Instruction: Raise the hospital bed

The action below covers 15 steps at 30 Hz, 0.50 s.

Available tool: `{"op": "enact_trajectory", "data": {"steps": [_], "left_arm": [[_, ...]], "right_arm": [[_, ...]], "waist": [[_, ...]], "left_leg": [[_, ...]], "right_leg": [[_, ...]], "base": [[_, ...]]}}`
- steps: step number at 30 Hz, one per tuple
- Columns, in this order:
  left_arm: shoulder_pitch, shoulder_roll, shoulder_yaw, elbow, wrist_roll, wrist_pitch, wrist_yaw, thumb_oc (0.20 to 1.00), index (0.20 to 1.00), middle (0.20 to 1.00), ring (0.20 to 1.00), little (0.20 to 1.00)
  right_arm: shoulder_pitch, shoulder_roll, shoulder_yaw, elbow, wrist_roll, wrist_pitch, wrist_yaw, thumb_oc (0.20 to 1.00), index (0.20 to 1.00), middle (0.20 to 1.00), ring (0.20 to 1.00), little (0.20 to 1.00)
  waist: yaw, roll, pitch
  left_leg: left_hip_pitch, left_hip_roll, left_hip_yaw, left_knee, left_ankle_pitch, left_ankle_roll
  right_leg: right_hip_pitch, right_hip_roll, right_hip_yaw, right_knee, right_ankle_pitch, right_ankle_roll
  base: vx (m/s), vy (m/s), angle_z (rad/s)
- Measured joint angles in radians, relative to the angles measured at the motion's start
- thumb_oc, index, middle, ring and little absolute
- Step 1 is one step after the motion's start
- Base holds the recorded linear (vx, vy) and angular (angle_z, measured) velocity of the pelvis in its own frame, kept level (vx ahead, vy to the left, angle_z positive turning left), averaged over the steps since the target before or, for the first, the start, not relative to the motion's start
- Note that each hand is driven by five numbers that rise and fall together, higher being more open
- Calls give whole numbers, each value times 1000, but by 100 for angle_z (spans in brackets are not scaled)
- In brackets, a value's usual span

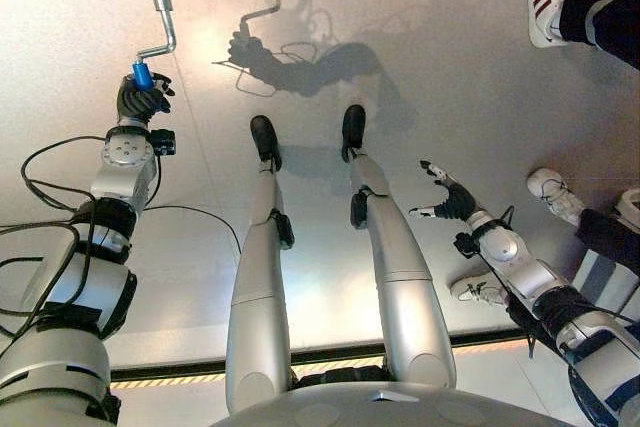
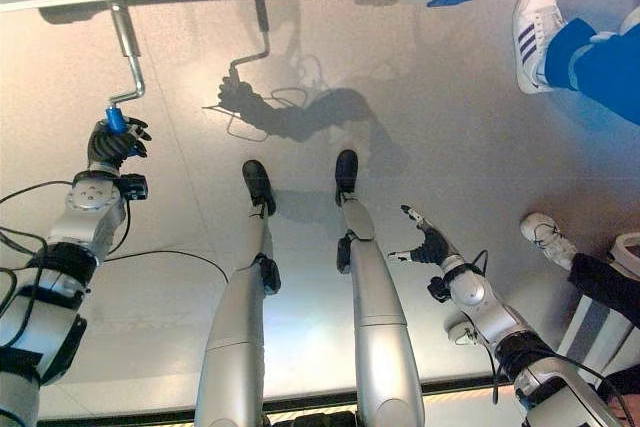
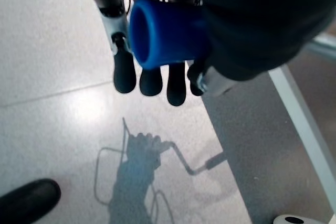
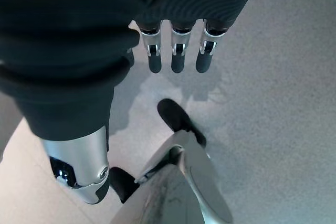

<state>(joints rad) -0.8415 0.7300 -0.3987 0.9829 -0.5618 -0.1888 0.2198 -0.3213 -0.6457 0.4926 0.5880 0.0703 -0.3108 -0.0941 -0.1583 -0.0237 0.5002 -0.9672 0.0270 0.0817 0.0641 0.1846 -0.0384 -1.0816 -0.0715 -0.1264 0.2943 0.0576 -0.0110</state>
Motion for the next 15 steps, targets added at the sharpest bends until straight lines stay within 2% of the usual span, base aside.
{"op": "enact_trajectory", "data": {"steps": [15], "left_arm": [[-130,-15,-110,75,74,36,7,200,200,200,200,200]], "right_arm": [[-2,4,34,3,4,3,8,1000,1000,1000,1000,1000]], "waist": [[-22,-9,-4]], "left_leg": [[-69,-1,9,66,-21,9]], "right_leg": [[-40,-1,10,-3,20,4]], "base": [[4,-1,-1]]}}
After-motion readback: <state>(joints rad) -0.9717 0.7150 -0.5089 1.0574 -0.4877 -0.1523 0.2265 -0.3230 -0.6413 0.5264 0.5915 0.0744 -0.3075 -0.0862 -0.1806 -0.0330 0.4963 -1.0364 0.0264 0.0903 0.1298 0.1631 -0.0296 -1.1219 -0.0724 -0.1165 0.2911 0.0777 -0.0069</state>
